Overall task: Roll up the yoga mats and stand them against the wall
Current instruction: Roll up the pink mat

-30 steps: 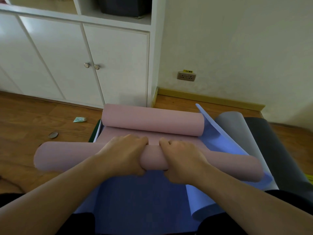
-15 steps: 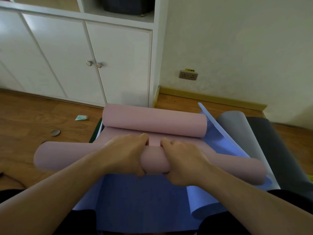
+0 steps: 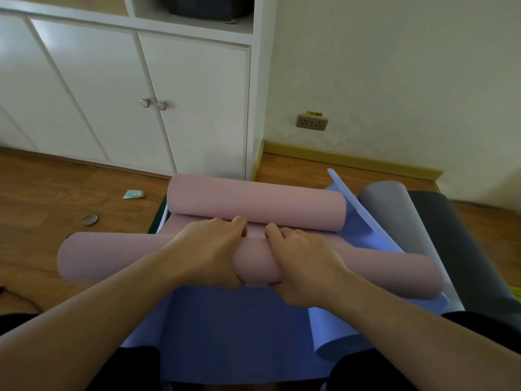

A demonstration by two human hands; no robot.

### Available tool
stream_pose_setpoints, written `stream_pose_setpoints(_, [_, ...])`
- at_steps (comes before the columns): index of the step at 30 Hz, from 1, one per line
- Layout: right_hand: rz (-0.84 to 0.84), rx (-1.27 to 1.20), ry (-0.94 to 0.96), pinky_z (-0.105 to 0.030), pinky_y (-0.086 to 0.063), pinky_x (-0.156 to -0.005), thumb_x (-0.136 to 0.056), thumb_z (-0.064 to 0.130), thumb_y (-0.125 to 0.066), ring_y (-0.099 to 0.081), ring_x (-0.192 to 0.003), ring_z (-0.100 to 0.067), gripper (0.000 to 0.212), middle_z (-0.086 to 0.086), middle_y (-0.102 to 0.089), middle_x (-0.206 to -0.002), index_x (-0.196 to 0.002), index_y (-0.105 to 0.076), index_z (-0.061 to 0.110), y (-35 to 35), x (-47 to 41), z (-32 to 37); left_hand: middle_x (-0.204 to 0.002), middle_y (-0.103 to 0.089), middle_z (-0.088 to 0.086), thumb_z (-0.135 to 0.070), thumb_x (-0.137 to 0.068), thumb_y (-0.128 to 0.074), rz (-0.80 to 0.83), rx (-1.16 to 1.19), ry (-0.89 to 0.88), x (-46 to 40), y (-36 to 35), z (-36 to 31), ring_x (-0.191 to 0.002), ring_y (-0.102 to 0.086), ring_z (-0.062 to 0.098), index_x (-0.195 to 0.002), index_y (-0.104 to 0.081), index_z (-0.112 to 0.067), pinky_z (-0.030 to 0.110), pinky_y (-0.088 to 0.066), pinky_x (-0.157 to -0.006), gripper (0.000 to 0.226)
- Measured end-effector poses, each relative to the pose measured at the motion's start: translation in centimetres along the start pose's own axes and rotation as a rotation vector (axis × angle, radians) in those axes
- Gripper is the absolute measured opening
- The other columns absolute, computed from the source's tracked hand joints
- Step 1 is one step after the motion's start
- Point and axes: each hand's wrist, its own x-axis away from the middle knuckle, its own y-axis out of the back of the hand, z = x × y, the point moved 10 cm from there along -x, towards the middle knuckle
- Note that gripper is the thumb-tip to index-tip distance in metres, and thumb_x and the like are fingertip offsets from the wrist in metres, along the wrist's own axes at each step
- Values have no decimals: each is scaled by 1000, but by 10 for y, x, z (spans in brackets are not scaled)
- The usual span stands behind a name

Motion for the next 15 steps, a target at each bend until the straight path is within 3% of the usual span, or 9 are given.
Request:
stream_pose_setpoints(4, [38,-9,-38,-44,-60,-71,-77,43,-79,-66,-84,-24,71,0,-66,-106,-128,-36,21,-2,-2,-5,-93,-46,-17,-58,-60,-79,-77,-63,-68,3,2,-12,-86,-54,9,-102,-38,-32,29,-45,-76,64])
stream_pose_setpoints(8, [76,-89,-90,-46,-61,-75,-75,50,-81,-67,-86,-23,71,2,-67,-108,-124,-36,25,-8,-3,-11,-105,-61,-4,-53,-57,-85,-204,-126,-129,2,5,-26,-93,-61,20,-109,-51,-23,35,-50,-75,69])
stream_pose_setpoints(12, [30,-43,-24,-42,-58,-86,-71,61,-88,-63,-107,-21,92,4,-59,-129,-139,-37,25,-1,0,-3,-100,-65,-7,-57,-61,-82,-103,-17,-38,0,4,-9,-86,-66,16,-104,-38,-27,34,-55,-72,69])
stream_pose_setpoints(15, [14,24,6,-43,-57,-82,-77,51,-84,-63,-102,-23,82,2,-60,-123,-138,-38,22,-2,1,3,-95,-66,-11,-67,-55,-80,-20,30,6,2,1,-3,-80,-64,11,-106,-47,-31,38,-59,-73,71])
